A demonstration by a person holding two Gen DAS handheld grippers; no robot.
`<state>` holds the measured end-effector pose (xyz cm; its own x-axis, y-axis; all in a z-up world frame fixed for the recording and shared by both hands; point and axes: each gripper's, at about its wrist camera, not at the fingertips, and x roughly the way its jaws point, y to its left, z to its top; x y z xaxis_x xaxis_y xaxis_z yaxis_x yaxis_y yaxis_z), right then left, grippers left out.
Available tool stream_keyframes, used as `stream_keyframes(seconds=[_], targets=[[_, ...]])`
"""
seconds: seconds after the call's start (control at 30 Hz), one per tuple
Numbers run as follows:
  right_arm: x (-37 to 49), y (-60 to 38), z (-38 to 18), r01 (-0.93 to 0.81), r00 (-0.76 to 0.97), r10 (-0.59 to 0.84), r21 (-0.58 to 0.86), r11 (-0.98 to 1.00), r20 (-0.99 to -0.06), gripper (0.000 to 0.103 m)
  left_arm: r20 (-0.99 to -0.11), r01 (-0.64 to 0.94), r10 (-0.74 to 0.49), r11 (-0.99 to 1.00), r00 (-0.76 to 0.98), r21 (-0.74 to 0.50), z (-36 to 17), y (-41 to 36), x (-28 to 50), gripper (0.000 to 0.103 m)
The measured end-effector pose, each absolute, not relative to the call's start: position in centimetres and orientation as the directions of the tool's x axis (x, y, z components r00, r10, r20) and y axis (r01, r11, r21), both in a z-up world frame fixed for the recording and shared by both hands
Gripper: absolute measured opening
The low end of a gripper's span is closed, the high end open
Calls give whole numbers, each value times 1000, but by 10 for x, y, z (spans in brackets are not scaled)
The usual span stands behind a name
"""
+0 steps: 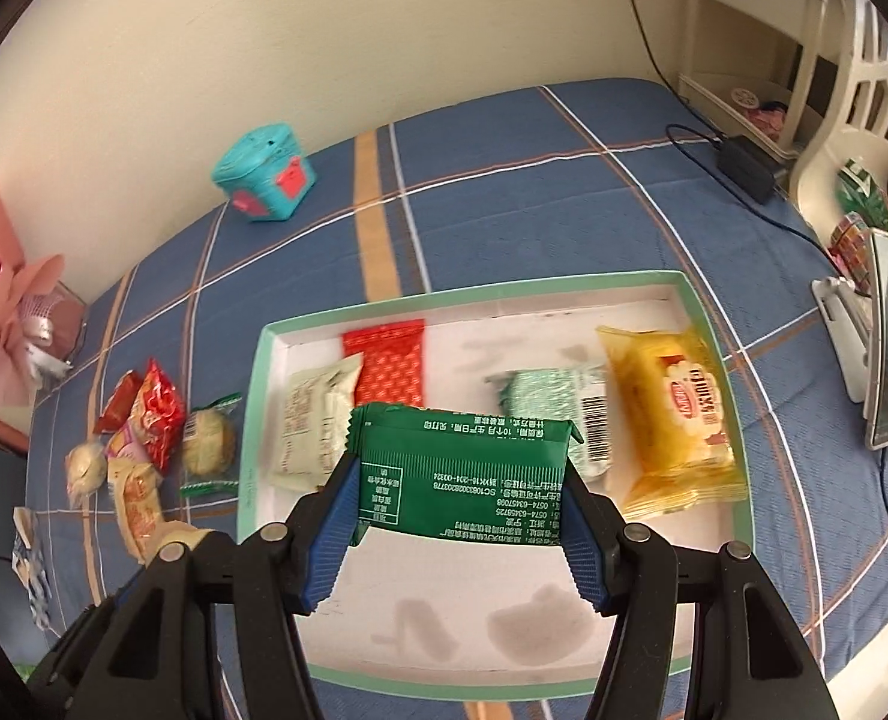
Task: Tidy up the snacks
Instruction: 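Lift the jelly cup with the left tool while the right tool carries the green pack into the tray, then lower the jelly cup into the tray and open the left tool while the right tool releases the green pack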
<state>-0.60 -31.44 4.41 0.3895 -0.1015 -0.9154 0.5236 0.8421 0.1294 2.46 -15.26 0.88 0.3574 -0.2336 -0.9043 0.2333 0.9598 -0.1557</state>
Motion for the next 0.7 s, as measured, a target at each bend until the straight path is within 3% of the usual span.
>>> stream_keyframes(seconds=[0.7], targets=[[12, -318, 17, 518, 378, -89, 131, 845, -922, 64, -936, 238, -204, 961, 285, -137, -35, -166, 39, 40]])
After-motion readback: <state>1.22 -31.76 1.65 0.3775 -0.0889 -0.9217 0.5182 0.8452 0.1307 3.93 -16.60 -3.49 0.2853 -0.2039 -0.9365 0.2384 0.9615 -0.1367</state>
